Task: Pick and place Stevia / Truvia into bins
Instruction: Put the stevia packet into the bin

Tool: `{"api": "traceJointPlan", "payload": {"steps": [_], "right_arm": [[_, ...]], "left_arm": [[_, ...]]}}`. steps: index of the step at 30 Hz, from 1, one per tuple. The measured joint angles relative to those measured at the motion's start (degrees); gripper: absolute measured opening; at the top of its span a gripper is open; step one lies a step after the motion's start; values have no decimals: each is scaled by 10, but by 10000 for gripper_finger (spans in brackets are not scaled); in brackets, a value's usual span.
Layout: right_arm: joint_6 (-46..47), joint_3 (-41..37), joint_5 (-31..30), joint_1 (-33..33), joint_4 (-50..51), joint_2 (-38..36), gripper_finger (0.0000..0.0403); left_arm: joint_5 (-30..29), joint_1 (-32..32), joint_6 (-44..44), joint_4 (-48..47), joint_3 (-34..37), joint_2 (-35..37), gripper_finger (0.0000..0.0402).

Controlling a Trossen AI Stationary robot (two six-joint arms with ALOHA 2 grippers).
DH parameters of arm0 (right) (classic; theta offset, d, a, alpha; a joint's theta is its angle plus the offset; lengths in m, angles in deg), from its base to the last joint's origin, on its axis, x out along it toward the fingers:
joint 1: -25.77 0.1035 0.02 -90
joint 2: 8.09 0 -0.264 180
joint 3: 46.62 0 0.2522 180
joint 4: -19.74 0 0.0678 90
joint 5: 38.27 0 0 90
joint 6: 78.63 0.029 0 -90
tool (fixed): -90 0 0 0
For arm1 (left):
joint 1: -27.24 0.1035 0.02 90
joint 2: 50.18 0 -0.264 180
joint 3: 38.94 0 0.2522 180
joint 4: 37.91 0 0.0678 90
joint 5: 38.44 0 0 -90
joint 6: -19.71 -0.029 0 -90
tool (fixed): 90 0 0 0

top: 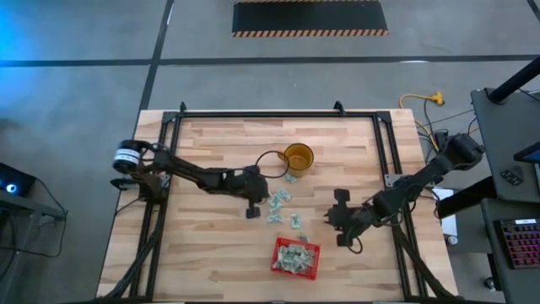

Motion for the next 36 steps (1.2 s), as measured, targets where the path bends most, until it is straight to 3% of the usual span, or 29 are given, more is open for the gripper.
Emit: {"api": "traceJointPlan", "payload": {"steps": [5,15,25,29,36], "right_arm": [[2,-30,-26,-1,-24,5,71],[3,-54,-41,-4,-58,3,77],[3,-56,-55,-4,-72,3,68],[-5,-56,-55,-4,-86,3,72],[-40,-57,-55,-7,-119,2,80]], "left_arm": [[92,-21,-9,53,-8,13,1],[279,-73,-58,260,-11,11,0],[316,-104,-64,284,-16,-5,0],[338,-115,-64,301,-34,-39,0],[376,-121,-46,310,-125,-155,0]]}}
